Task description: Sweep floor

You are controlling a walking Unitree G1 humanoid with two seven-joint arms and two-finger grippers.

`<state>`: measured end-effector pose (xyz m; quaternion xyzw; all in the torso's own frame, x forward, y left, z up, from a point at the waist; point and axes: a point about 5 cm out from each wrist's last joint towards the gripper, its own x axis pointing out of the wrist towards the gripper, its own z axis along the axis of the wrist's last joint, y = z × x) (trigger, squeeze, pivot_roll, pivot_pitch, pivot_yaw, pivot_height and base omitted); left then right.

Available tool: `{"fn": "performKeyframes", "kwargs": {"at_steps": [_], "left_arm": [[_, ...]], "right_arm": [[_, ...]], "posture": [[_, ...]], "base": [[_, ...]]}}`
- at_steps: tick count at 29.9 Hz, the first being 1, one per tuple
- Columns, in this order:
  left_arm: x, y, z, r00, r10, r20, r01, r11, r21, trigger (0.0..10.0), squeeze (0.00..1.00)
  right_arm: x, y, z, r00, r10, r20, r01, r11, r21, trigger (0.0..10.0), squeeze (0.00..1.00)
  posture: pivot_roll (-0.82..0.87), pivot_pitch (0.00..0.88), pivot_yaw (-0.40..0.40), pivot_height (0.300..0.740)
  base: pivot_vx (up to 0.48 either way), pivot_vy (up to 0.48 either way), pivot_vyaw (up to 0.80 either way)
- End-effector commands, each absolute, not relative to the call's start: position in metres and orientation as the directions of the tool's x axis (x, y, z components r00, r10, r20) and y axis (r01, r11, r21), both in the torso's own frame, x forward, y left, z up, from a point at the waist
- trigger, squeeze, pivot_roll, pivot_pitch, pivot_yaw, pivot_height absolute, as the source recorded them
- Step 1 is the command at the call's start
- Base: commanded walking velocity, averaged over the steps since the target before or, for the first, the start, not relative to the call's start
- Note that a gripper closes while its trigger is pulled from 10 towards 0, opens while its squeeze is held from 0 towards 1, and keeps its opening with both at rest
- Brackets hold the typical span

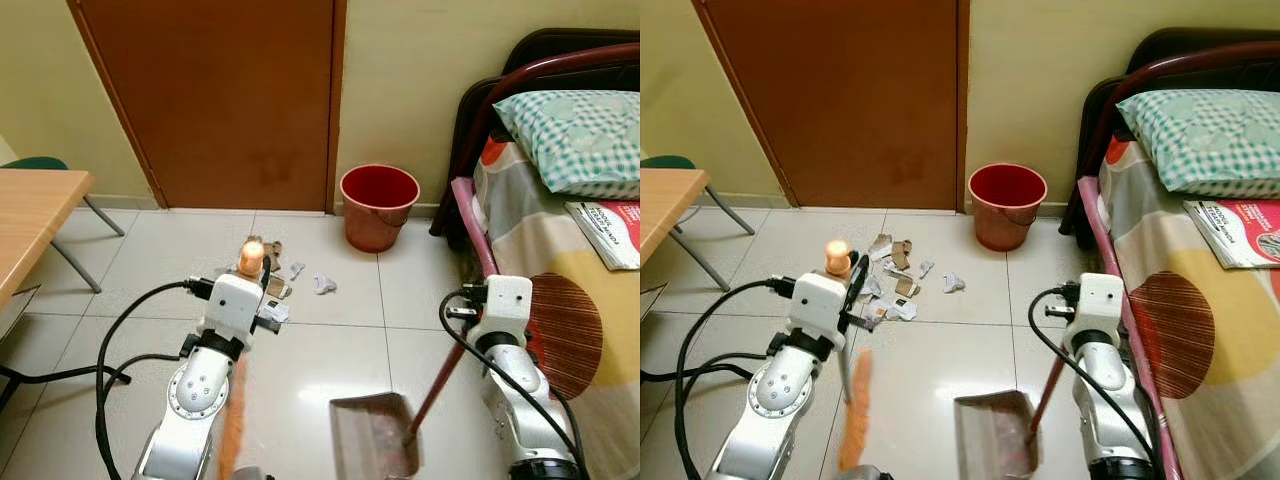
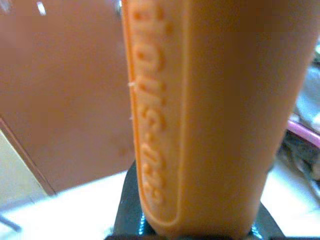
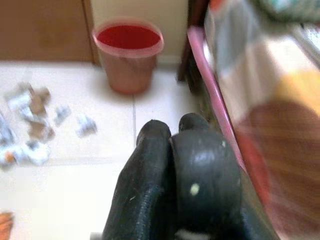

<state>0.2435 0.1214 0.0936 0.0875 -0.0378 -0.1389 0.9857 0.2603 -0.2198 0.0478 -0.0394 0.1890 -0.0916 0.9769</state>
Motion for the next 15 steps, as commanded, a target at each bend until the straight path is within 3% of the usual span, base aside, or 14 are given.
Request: {"fn": "performKeyframes", "kwargs": {"at_steps": [1, 8, 15], "left_arm": [[0.246, 0.125, 0.096, 0.961, -0.271, 0.056, 0.257, 0.949, 0.183, 10.0, 0.0], [0.25, 0.134, 0.096, 0.972, -0.228, 0.051, 0.218, 0.964, 0.152, 10.0, 0.0], [0.247, 0.139, 0.092, 0.981, -0.188, 0.039, 0.181, 0.973, 0.142, 10.0, 0.0]], "right_arm": [[0.249, -0.227, 0.035, 0.86, -0.21, -0.464, 0.17, 0.977, -0.127, 10.0, 0.0], [0.232, -0.228, 0.035, 0.812, -0.106, -0.574, 0.043, 0.992, -0.122, 10.0, 0.0], [0.218, -0.231, 0.031, 0.749, -0.079, -0.657, 0.031, 0.996, -0.085, 10.0, 0.0]], "posture": [[0.0, 0.0, -0.038, 0.74], [-0.01, 0.0, -0.036, 0.74], [-0.01, 0.0, -0.036, 0.74]], "base": [[0.0, 0.0, 0.0], [0.0, 0.0, 0.0], [0.0, 0.0, 0.0]]}}
